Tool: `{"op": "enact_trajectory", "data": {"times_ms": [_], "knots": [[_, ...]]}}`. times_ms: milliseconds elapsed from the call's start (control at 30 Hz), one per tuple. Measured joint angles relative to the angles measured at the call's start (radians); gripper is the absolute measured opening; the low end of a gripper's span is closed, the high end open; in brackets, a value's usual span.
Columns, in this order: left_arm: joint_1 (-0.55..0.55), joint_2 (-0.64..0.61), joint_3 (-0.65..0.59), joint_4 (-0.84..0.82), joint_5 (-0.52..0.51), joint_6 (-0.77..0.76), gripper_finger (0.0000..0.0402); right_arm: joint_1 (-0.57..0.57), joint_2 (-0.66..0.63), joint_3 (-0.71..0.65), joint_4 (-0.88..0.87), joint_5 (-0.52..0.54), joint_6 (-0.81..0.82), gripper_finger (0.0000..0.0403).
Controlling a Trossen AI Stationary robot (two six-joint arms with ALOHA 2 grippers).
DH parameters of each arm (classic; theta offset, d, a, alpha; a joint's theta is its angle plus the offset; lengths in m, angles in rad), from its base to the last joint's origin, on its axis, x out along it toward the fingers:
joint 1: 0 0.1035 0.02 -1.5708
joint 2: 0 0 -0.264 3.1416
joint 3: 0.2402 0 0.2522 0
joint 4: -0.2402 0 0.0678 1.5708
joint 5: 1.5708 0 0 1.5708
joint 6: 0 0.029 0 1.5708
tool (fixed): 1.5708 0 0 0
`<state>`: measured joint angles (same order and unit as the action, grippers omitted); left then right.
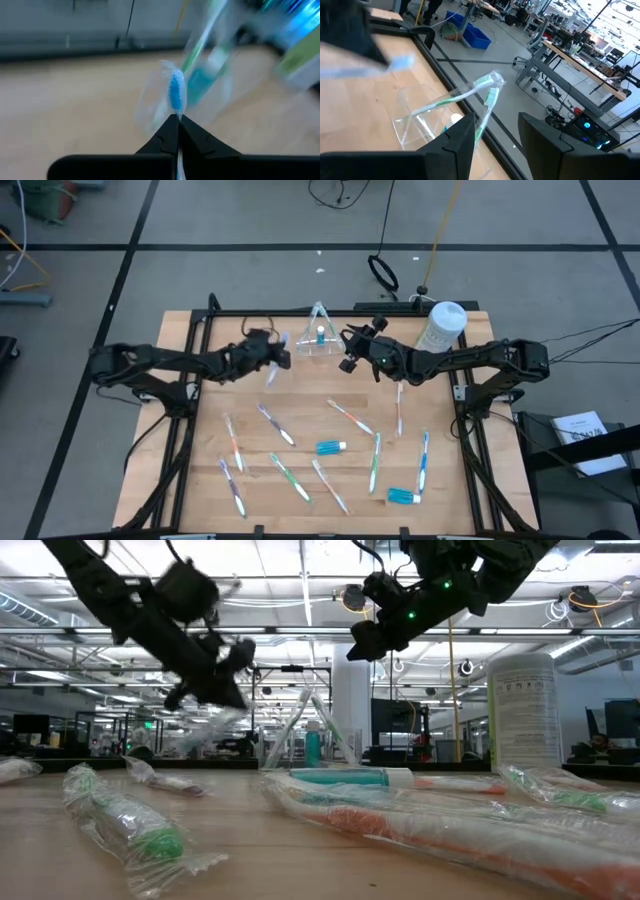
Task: Pick & Place Toothbrushes
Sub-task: Put the blue toothbrush into the transparent organizer
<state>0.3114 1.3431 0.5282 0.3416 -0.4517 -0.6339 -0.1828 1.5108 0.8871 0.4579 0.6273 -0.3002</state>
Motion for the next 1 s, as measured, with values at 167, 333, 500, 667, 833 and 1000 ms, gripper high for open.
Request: {"op": "enact_trajectory", "data": {"times_ms": [167, 333, 500, 667, 833, 1000], "knots": [[-0.027, -0.066, 0.000, 0.305, -0.062, 0.223, 0.0004, 0.008, 0.000, 0.000, -0.017, -0.001, 0.006, 0.0141], [-0.032, -0.020, 0.002, 0.660, -0.054, 0.477, 0.0008, 0.008, 0.000, 0.000, -0.018, -0.004, 0.052, 0.0141], [-0.021, 0.080, 0.002, 0.882, -0.066, 0.582, 0.0004, 0.008, 0.000, 0.000, -0.015, -0.004, 0.057, 0.0141], [0.020, 0.232, 0.046, 1.064, -0.072, 0.647, 0.0007, 0.008, 0.000, 0.000, -0.013, -0.004, 0.057, 0.0141], [0.072, 0.392, 0.150, 1.059, -0.073, 0.651, 0.0008, 0.008, 0.000, 0.000, -0.006, -0.004, 0.057, 0.0141], [0.096, 0.506, 0.213, 1.059, -0.072, 0.663, 0.0003, 0.008, 0.000, 0.000, -0.006, -0.004, 0.055, 0.0141]]}}
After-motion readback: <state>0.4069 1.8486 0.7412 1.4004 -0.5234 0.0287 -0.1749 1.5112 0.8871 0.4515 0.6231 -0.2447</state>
